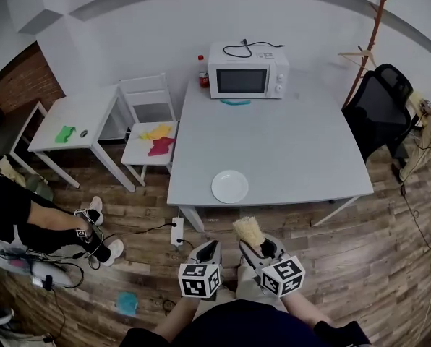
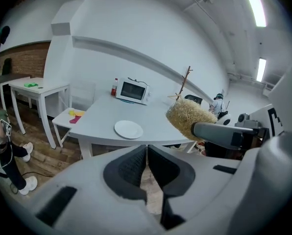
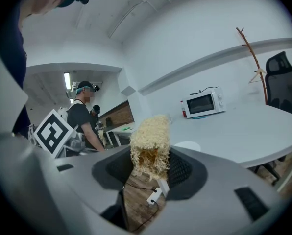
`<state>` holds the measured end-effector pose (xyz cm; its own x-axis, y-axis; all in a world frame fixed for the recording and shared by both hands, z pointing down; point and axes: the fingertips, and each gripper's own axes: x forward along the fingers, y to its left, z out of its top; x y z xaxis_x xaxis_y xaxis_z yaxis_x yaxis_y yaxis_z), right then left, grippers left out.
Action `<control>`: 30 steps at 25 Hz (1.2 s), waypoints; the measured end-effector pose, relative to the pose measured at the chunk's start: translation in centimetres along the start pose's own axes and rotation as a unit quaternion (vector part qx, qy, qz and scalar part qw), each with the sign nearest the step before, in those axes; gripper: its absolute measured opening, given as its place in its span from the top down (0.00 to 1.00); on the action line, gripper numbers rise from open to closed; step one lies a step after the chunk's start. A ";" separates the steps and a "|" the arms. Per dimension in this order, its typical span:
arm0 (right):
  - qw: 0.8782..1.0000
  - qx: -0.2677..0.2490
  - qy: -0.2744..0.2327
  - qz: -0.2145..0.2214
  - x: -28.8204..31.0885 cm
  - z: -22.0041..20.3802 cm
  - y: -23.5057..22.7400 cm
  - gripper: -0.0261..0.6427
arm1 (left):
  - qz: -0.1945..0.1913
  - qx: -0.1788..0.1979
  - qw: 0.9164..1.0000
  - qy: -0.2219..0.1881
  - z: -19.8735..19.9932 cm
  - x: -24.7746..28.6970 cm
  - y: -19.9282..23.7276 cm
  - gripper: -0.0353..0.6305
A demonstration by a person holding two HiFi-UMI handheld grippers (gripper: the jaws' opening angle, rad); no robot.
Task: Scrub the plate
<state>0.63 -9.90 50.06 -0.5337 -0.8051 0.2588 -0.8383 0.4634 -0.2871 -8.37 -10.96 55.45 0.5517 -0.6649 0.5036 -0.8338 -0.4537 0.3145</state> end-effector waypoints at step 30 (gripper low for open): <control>0.999 -0.040 0.000 -0.015 -1.5 -1.0 3.9 0.69 | -0.021 0.018 1.000 -0.008 -0.7 -3.2 -0.1 0.91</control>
<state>-1.94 -6.52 49.53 -0.5075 -0.8195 0.2661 -0.8605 0.4664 -0.2051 -10.07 -8.36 54.39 0.5868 -0.6537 0.4779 -0.8087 -0.5028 0.3052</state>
